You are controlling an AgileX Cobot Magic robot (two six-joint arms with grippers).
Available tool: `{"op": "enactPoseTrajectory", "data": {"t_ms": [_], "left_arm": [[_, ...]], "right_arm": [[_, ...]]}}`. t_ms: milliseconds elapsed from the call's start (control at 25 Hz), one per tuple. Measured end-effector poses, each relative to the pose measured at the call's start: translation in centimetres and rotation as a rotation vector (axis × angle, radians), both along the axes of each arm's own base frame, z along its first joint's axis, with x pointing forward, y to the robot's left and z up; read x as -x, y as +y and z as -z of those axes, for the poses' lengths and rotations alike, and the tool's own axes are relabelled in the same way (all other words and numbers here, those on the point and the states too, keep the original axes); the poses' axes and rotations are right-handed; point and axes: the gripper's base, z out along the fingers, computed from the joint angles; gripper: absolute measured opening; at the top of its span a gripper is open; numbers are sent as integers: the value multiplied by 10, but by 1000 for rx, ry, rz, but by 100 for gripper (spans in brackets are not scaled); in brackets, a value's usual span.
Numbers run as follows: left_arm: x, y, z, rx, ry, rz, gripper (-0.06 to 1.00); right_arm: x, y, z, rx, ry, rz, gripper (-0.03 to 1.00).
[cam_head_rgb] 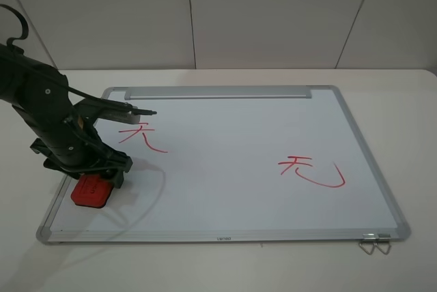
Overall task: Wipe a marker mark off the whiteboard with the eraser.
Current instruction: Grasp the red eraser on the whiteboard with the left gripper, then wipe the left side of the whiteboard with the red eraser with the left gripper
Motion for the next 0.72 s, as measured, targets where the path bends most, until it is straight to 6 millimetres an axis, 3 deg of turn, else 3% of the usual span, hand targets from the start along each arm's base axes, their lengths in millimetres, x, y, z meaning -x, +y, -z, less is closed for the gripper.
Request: {"op": "enactPoseTrajectory", "data": {"t_ms": [80, 520, 720], "left_arm": [[0, 0, 0, 2, -4, 0, 58], [-3, -1, -1, 8, -22, 4, 57], [-23, -8, -35, 19, -86, 28, 57]], "right_arm": [[0, 0, 0, 0, 0, 0, 71], [0, 0, 0, 0, 0, 0, 71], [0, 0, 0, 0, 0, 0, 71]]}}
